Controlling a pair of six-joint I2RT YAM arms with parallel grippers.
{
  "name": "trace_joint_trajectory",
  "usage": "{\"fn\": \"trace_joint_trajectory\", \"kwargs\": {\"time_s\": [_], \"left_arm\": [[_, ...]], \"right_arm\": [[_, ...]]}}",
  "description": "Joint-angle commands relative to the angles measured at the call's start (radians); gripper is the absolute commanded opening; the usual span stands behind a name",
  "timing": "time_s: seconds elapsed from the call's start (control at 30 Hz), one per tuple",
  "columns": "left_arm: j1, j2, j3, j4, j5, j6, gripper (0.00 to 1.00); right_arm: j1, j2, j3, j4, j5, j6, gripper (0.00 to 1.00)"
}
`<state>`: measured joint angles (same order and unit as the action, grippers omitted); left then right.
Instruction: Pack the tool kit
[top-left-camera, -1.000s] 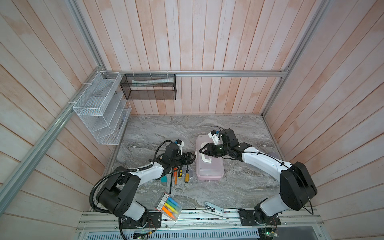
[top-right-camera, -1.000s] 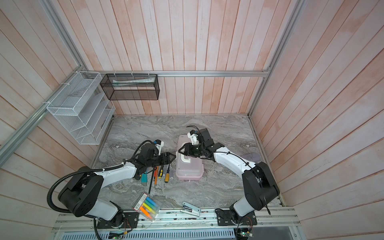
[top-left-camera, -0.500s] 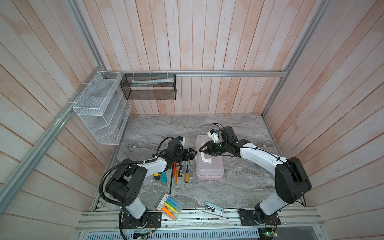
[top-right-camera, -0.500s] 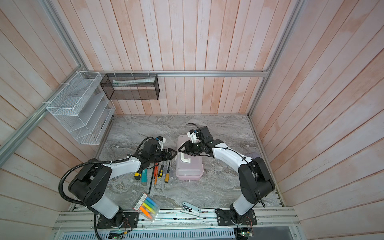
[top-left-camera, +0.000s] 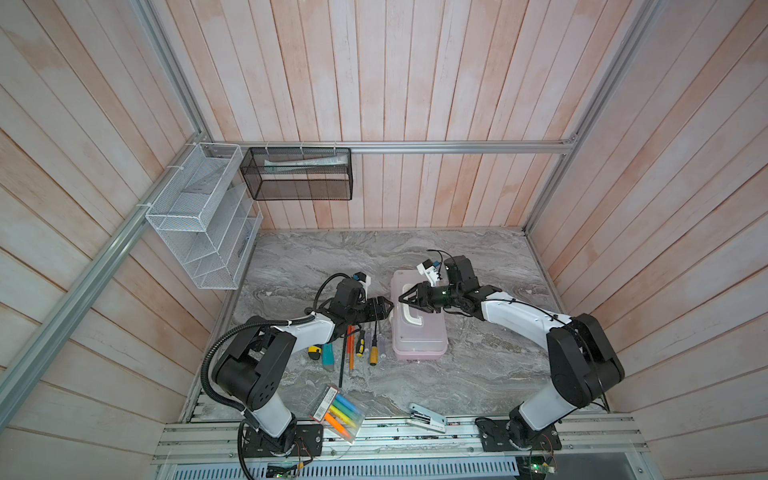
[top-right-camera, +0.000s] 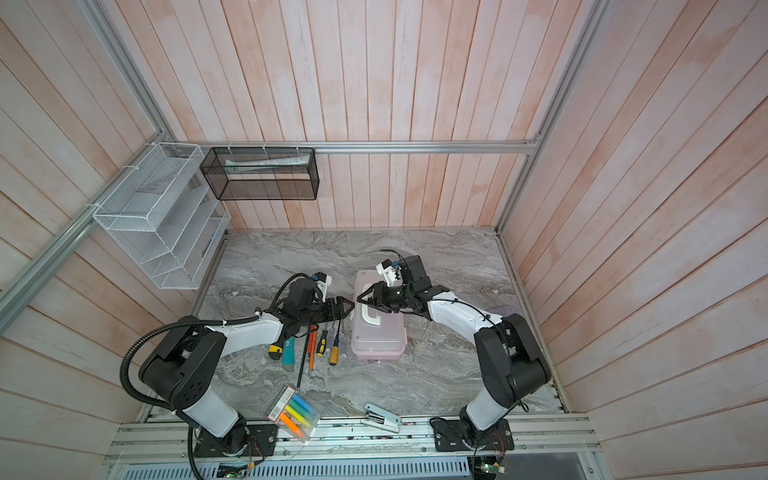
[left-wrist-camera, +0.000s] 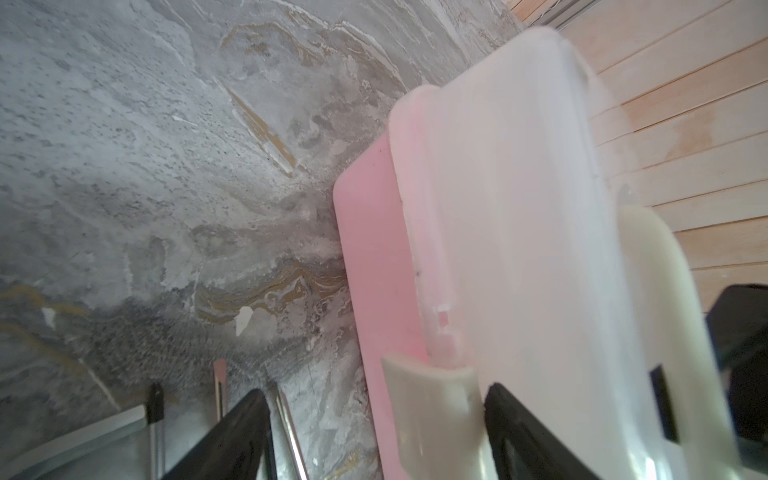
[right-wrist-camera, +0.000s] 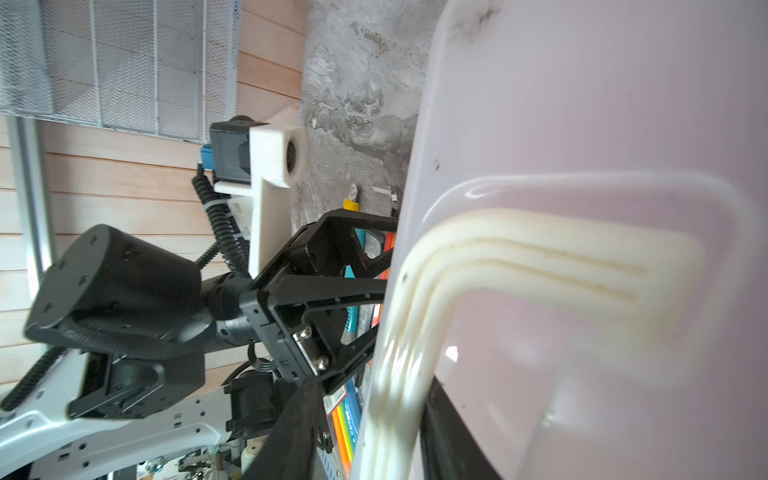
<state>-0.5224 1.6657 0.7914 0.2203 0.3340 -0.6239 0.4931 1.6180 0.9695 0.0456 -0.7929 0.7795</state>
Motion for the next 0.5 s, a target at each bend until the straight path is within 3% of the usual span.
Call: {"fn": "trace_joint_trajectory", "kwargs": {"time_s": [0.0, 0.07, 0.2, 0.33, 0.4, 0.47], "left_arm": [[-0.033, 0.028, 0.063, 0.054, 0.095, 0.034, 0.84], [-0.033, 0.034, 0.079, 0.045, 0.101, 0.041, 0.84], [-0.033, 0.042, 0.094, 0.042, 0.098, 0.045, 0.85], [-0.034, 0.046, 0.096, 0.054, 0.105, 0.040, 0.84], [-0.035, 0.044, 0.094, 0.050, 0.107, 0.044, 0.84], [-0.036, 0.039, 0.088, 0.048, 0.103, 0.047, 0.84]], "right_arm": [[0.056, 0.073, -0.047, 0.069, -0.102, -0.019, 0.40], [0.063, 0.082, -0.023, 0.007, -0.074, -0.058, 0.40], [0.103, 0.133, 0.116, -0.297, 0.140, -0.206, 0.40], [0.101, 0.145, 0.080, -0.208, 0.064, -0.153, 0.39], [0.101, 0.149, 0.071, -0.179, 0.036, -0.140, 0.34], [0.098, 0.143, 0.056, -0.152, 0.028, -0.133, 0.19]]}}
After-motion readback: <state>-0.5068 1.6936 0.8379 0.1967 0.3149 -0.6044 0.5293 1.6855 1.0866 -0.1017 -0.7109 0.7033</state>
